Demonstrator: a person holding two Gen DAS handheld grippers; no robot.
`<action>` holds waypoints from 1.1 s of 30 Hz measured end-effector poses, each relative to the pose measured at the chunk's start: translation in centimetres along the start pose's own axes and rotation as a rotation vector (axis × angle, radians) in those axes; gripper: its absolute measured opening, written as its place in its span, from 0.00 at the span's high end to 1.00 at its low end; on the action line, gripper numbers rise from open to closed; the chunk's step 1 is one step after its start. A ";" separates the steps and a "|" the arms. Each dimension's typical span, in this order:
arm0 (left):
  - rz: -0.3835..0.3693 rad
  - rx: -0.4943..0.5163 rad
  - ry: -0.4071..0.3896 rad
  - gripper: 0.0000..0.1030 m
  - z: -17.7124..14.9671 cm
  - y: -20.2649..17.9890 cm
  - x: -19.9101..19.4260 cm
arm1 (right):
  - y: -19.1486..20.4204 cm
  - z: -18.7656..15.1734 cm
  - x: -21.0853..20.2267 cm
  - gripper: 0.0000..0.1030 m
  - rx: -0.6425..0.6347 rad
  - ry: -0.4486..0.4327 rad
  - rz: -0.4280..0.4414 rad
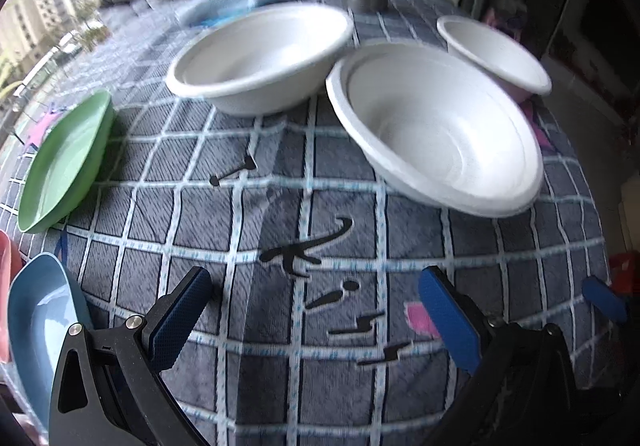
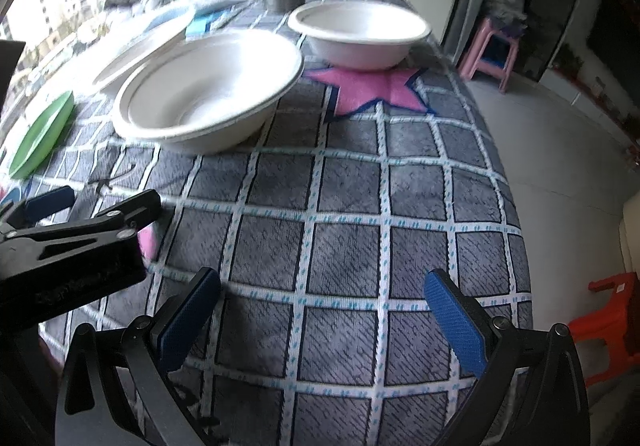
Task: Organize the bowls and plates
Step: 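Raise both tools and swing them over the plates and bowls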
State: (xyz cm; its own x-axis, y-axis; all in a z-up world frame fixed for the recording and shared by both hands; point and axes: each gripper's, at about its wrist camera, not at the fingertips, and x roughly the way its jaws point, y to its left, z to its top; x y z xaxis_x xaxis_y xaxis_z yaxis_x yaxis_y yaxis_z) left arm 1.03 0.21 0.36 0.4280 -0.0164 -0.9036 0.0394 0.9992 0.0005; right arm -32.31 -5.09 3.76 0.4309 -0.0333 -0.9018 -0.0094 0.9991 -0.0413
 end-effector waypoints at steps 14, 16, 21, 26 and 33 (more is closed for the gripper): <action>-0.020 0.105 0.457 0.00 6.3 0.3 4.6 | -1.1 3.2 2.0 0.01 0.006 0.283 -0.002; -0.015 0.122 0.537 0.00 6.8 0.3 5.4 | -1.2 3.9 2.6 0.01 0.003 0.350 0.000; -0.009 0.090 0.519 0.00 7.9 1.8 2.8 | -0.5 6.1 4.9 0.01 -0.088 0.608 0.020; -0.030 0.061 0.457 0.00 8.4 4.7 -2.7 | -2.1 7.1 6.5 0.01 0.113 0.825 0.143; -0.048 0.018 0.227 0.00 9.8 8.8 -12.8 | -3.9 16.2 -10.0 0.01 0.208 0.082 0.214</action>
State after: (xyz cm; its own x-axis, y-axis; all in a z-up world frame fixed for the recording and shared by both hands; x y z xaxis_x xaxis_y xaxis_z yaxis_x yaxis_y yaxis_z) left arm 4.73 8.86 16.13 0.2113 -0.0539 -0.9759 0.0718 0.9966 -0.0395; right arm -21.91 -8.28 19.89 0.3649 0.1848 -0.9125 0.0962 0.9674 0.2344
